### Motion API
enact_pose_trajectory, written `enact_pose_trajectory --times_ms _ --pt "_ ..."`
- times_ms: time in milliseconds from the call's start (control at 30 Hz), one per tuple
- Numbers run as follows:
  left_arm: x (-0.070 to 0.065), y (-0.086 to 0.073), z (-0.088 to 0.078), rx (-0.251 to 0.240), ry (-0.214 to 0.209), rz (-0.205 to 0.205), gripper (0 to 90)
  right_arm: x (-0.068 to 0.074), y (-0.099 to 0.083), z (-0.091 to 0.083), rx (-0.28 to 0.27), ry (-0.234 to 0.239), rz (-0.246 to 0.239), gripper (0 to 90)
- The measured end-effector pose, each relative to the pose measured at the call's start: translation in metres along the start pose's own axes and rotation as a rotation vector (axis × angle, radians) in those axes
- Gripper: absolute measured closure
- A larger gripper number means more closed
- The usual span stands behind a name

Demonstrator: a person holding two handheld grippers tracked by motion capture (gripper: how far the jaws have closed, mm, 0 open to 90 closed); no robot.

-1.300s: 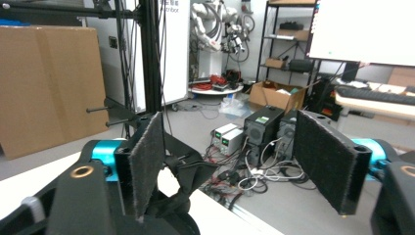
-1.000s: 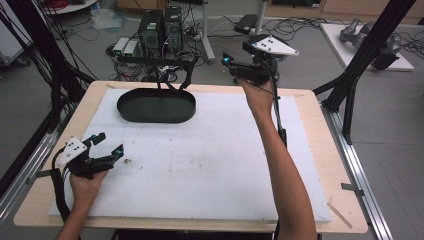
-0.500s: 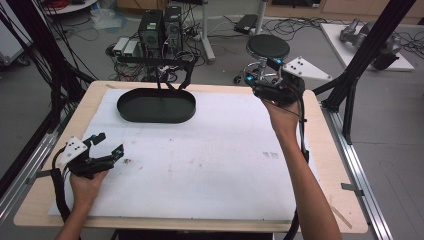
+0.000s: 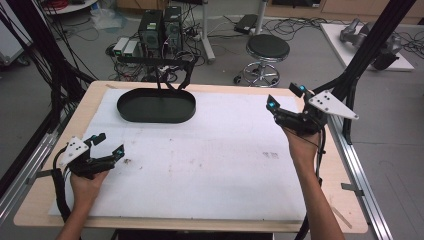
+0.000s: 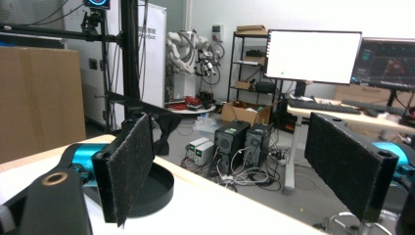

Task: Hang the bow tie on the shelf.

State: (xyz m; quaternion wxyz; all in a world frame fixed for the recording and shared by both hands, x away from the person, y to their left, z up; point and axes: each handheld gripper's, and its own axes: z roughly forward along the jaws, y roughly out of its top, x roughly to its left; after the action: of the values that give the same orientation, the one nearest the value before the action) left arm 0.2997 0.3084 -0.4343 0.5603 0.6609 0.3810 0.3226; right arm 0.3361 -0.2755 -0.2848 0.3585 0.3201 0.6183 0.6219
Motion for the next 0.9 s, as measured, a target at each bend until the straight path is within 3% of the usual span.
enact_pose_trajectory --times_ms 300,533,900 --pt "-0.001 0.0 0.0 0.003 0.008 0.007 16.6 -0.002 -0.037 -0.037 0.019 -0.044 0.033 16.3" --pt "-0.002 0.0 0.0 0.004 0.011 0.005 16.6 0.01 -0.065 -0.061 0.026 -0.041 0.062 15.6" --pt "-0.002 0.0 0.0 0.005 0.012 0.015 16.6 0.03 -0.116 -0.077 0.088 -0.037 0.082 15.5"
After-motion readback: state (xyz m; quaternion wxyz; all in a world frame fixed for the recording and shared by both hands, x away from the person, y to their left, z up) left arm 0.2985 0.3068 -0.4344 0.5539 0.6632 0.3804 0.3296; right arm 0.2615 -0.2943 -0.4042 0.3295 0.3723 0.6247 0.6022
